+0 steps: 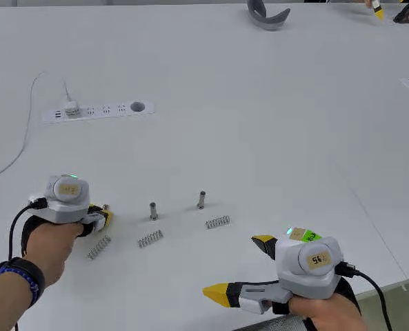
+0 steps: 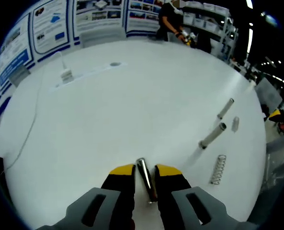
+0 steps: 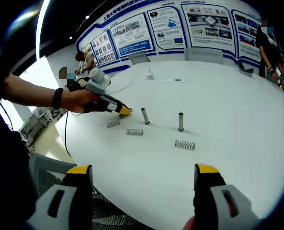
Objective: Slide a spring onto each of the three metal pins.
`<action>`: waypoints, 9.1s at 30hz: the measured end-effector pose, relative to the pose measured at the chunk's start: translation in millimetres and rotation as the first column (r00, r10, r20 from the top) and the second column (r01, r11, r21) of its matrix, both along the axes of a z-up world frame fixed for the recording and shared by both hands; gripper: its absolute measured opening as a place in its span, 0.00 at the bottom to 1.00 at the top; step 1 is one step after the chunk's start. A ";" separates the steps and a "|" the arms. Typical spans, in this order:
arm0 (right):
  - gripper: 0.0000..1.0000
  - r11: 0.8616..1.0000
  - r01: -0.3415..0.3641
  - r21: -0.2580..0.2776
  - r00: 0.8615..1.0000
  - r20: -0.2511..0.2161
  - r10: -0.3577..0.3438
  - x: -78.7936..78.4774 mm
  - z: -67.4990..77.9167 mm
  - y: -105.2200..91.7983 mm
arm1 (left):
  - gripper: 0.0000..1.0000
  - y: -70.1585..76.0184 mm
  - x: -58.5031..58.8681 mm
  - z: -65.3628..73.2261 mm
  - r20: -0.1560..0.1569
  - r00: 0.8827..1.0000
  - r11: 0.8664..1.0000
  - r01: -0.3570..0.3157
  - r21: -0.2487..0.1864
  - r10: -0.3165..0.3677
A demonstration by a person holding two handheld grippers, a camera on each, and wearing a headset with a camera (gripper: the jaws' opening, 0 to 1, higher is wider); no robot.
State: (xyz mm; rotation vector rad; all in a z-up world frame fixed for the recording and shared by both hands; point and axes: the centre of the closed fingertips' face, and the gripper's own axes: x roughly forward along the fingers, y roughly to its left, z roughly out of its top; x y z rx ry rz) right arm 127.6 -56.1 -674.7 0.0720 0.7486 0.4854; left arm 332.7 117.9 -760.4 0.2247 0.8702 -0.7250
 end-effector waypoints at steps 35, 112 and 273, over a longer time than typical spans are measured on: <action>0.88 1.000 0.013 0.014 1.000 -0.006 -0.012 -1.9 -4.8 -0.5 | 0.07 12.6 1.2 18.2 0.059 0.994 0.996 -0.088 0.018 0.087; 0.88 1.000 -0.008 0.021 1.000 -0.009 0.008 -5.7 -6.0 7.6 | 0.07 10.2 -33.7 43.6 0.123 0.991 0.999 -0.043 -0.019 0.045; 0.88 0.999 -0.047 0.019 0.998 -0.034 0.047 7.5 -27.1 24.0 | 0.38 40.1 -83.5 -2.2 -0.033 0.998 0.997 0.061 -0.042 -0.062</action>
